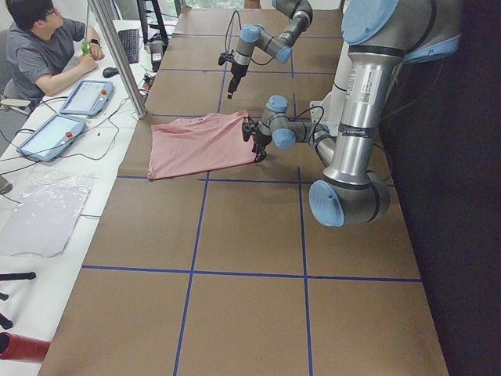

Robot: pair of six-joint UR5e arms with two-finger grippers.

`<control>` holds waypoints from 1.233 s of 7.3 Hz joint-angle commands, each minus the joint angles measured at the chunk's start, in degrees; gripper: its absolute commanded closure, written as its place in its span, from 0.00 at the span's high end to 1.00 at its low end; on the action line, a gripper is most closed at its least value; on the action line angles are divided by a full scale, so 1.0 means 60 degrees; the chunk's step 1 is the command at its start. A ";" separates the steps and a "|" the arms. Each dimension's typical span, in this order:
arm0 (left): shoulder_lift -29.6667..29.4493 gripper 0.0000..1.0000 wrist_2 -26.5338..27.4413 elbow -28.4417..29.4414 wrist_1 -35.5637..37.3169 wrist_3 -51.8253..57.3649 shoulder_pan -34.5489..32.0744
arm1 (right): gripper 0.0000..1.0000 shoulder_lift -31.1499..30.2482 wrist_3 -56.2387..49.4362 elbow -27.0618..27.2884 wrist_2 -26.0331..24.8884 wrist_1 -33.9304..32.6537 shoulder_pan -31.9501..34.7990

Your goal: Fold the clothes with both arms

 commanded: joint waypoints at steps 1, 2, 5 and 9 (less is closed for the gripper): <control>-0.0005 0.00 0.0000 0.0003 0.0000 0.0015 0.0015 | 0.95 -0.0005 0.0006 -0.0029 0.0000 -0.0011 0.0000; -0.0005 0.00 0.0000 -0.0041 -0.0015 0.0015 0.0001 | 0.90 0.0024 0.0209 -0.0044 -0.0014 -0.0011 -0.0029; -0.0005 0.00 0.0000 -0.0231 -0.0015 0.0015 -0.0028 | 0.65 0.0768 0.1791 -0.1020 0.0000 -0.0040 -0.0203; -0.0005 0.00 0.0015 -0.0393 0.0000 0.0015 -0.0043 | 0.74 0.1342 0.2042 -0.1918 -0.0087 -0.0462 -0.0790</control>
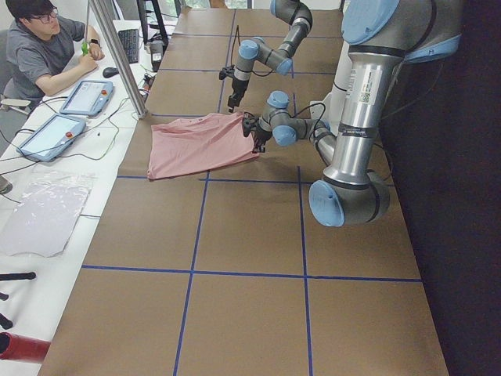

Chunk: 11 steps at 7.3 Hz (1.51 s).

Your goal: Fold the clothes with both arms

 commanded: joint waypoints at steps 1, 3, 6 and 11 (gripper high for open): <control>0.0000 0.00 0.0002 -0.0051 0.0006 0.0000 -0.0015 | 0.74 0.0092 0.0080 -0.0241 -0.0080 -0.0273 -0.0297; 0.0000 0.00 0.0003 -0.0095 0.0006 0.0000 -0.0059 | 0.73 0.0428 0.0270 -0.0708 -0.0342 -0.0287 -0.0517; 0.0000 0.00 0.0002 -0.0095 0.0006 0.0000 -0.0059 | 0.61 0.0415 0.0271 -0.0755 -0.0737 -0.0302 -0.0650; 0.0000 0.00 -0.0012 -0.0168 0.0006 0.0000 -0.0059 | 0.00 0.0459 0.0681 -0.0857 -0.1061 -0.0302 -0.0679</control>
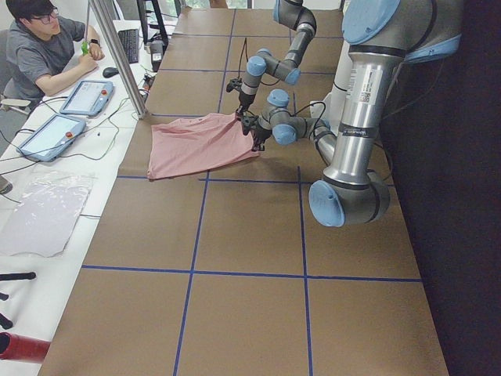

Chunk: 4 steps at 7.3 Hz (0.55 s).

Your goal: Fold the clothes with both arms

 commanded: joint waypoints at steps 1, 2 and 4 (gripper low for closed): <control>0.0000 0.00 -0.0026 -0.0120 0.0015 0.0000 0.0000 | 0.00 0.0092 0.0039 -0.0036 -0.0065 0.0003 -0.0002; 0.0000 0.00 -0.0026 -0.0135 0.0015 0.0000 0.0000 | 0.00 0.0122 0.0025 -0.0021 -0.0065 0.0003 0.0012; -0.0015 0.00 -0.0026 -0.0135 0.0015 0.0000 0.0000 | 0.00 0.0108 0.0024 0.0052 -0.0065 0.0018 0.0012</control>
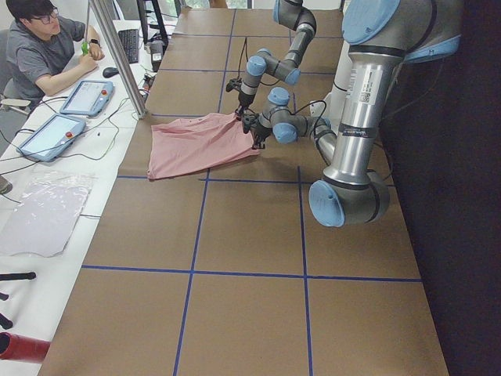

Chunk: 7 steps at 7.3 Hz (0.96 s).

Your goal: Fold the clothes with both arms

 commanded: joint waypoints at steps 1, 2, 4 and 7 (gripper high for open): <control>-0.0049 0.00 -0.0015 -0.0007 0.0001 0.0000 0.0014 | 0.00 0.0005 -0.0016 0.0062 -0.0007 0.0012 0.0003; -0.0049 0.00 -0.0015 -0.0007 0.0001 0.0000 0.0000 | 0.00 0.0005 -0.0016 0.0076 -0.0007 0.0012 0.0003; -0.0020 0.00 -0.0044 -0.0341 0.0088 0.0436 -0.0029 | 0.00 -0.0038 -0.0045 0.0397 0.0007 -0.0133 0.0003; -0.0020 0.00 -0.0801 -0.0809 0.0234 0.1194 -0.0612 | 0.00 -0.0460 -0.0046 0.2207 0.0022 -0.1361 0.0003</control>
